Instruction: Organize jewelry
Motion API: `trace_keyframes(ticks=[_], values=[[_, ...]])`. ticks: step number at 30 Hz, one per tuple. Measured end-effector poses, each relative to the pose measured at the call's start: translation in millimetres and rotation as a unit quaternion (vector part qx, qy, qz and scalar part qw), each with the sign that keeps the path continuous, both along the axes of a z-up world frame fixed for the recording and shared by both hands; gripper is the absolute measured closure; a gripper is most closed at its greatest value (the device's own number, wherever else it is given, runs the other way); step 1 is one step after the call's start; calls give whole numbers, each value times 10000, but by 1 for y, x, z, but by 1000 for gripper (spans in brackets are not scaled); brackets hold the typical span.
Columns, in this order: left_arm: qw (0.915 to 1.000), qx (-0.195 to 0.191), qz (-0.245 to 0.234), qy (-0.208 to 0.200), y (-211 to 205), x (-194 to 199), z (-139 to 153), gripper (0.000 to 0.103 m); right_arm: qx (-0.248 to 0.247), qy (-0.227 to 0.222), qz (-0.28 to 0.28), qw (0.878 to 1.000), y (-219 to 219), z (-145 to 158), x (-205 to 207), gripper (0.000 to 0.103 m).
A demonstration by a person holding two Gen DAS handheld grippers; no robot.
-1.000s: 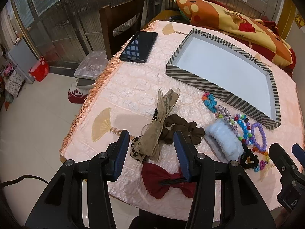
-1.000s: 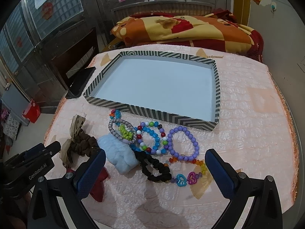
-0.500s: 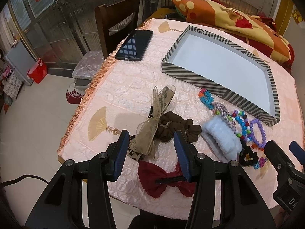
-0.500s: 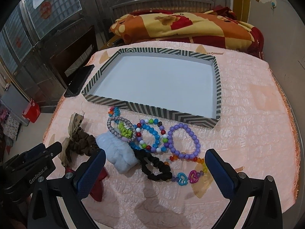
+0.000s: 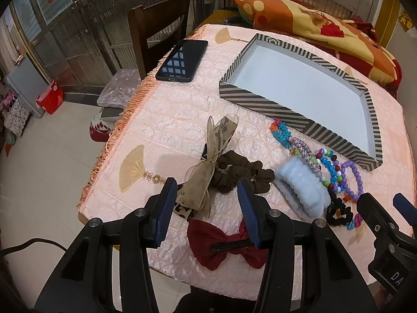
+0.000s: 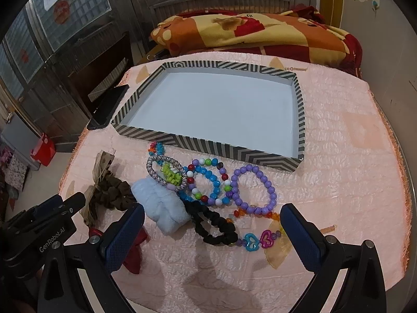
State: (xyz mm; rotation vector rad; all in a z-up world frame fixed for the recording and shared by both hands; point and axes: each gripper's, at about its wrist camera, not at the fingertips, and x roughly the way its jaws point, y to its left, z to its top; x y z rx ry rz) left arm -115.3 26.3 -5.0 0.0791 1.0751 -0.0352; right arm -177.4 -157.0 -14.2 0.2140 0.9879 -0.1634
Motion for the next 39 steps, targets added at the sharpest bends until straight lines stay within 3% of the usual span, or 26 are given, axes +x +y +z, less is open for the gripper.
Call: trace_keyframes(ticks=[39], values=[[9999,35,19,111,-9,9,-6,55,-38,258,210,9994,0,-12,13,0]])
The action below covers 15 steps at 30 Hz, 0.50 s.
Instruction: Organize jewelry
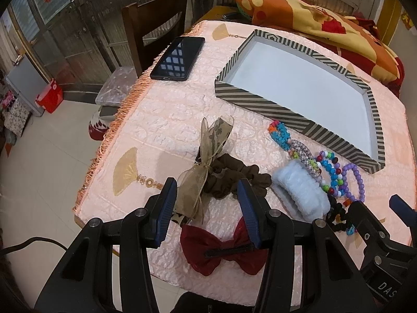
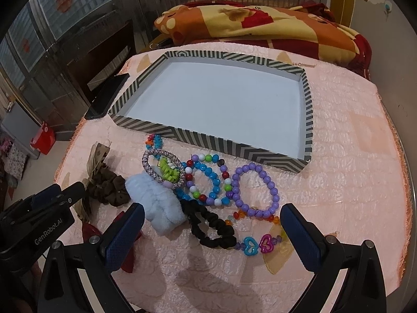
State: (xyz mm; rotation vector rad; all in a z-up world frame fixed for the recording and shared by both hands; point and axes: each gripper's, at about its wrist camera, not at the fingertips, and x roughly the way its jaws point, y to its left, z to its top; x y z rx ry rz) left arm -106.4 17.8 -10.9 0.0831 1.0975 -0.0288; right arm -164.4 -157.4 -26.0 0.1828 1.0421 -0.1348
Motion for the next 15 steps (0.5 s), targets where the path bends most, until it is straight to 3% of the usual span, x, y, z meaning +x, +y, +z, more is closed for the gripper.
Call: trace_keyframes(ticks=[15], values=[[9999,-12,9,143,4,3,-3,55,-50,179,262,9995,1,-5,2,0]])
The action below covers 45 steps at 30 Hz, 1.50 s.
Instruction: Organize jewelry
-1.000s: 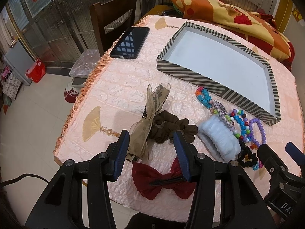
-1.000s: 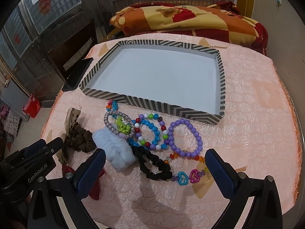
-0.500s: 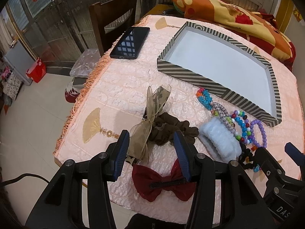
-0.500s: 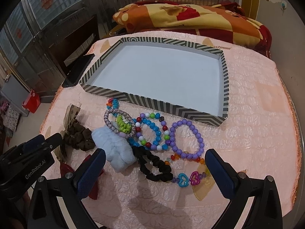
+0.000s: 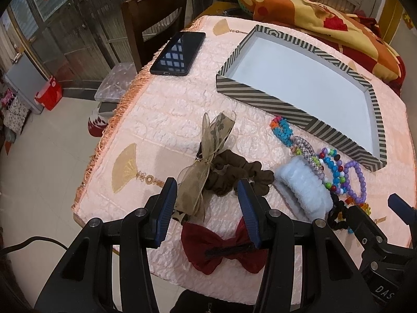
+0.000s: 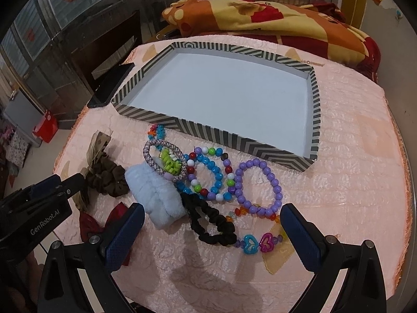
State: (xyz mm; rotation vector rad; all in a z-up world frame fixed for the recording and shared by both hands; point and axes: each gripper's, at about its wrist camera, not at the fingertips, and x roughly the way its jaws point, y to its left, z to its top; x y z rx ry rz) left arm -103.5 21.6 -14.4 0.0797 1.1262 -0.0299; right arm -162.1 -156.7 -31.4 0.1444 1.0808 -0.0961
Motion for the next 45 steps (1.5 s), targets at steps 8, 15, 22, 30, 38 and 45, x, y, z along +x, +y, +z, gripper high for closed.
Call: trace_keyframes(ticks=[8,15,22,30,38,45], values=[[10000,-25,29,54,2,0,-2,55,56,3,96,9999,1,0,-2,0],[9992,-330,112,179,19,7,1,55,378,72,315,9988,-10,-3,1,0],[9977,-546,276,292,49,18,-2,55,656,74,607,9960,-18,-9,-1,0],[9932,-985,63,612,48,39,-15,47,699,139,1183,9904,0,-9,3,30],[9927,-750,-383,867,22,51,-34,47,1101,334,1496,9820,23,-24,20,60],[9927,-575,-446,959,19,63,-49,47,1153,572,1556,9794,37,-41,43,67]])
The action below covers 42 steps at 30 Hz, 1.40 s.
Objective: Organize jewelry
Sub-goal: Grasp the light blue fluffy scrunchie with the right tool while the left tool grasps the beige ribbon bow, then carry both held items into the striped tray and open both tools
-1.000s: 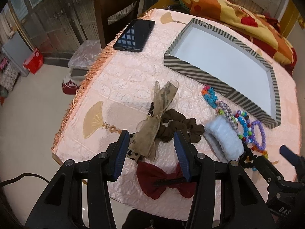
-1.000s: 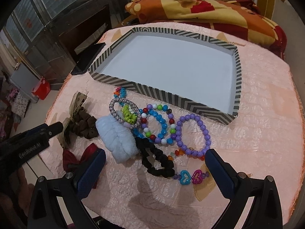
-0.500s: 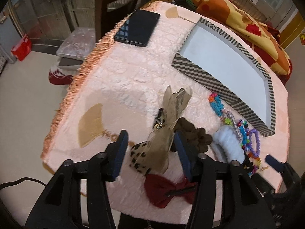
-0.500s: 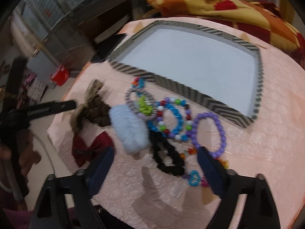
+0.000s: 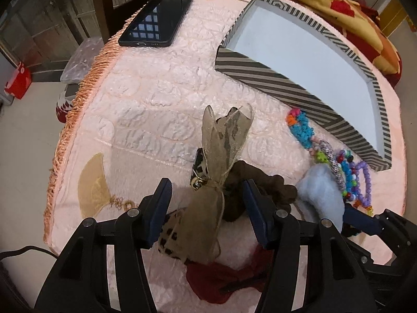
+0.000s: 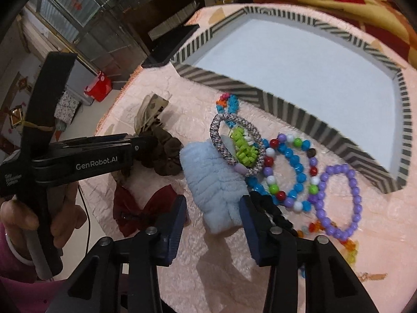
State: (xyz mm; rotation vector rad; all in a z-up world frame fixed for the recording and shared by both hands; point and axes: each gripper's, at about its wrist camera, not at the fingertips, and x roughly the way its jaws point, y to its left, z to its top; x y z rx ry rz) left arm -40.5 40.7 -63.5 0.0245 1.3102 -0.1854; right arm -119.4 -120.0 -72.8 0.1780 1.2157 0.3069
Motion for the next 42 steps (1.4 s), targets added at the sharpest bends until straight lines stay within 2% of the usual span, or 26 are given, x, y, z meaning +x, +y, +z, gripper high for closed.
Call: trace_keyframes(ticks=[3,5,6,9,12,18,23,29,35,42], values=[[10000,-5,-24,-27,2,2,-4,47,-46,-12,-26,10000,1,-6,3,76],[10000,-79,-6,17,5,5,-7,63,-41,-85,-85,9999,-1,-7,3,82],[9999,-123,11,95,6,7,-9,76,-3,-88,-75,9999,-1,-8,3,85],[9997,-204,9,152,11,8,-8,79,352,-11,-154,9993,-9,-4,-1,87],[9998,-211,9,16,15,5,5,80,828,-44,-120,9965,-12,9,-8,88],[9989,-327,30,-325,22,3,40,80,1182,-361,-33,9923,-9,38,-16,88],[9973,-480,-67,-554,16,13,67,80,1215,-663,-349,9898,-21,57,-1,88],[9949,-589,-290,-770,-9,43,87,80,909,-909,-976,9869,-45,69,29,88],[9941,-503,-479,-830,-36,84,83,80,759,-822,-1532,9818,-56,64,69,88],[9944,-220,-754,-714,-57,121,57,80,671,-508,-2044,9753,-70,39,101,88]])
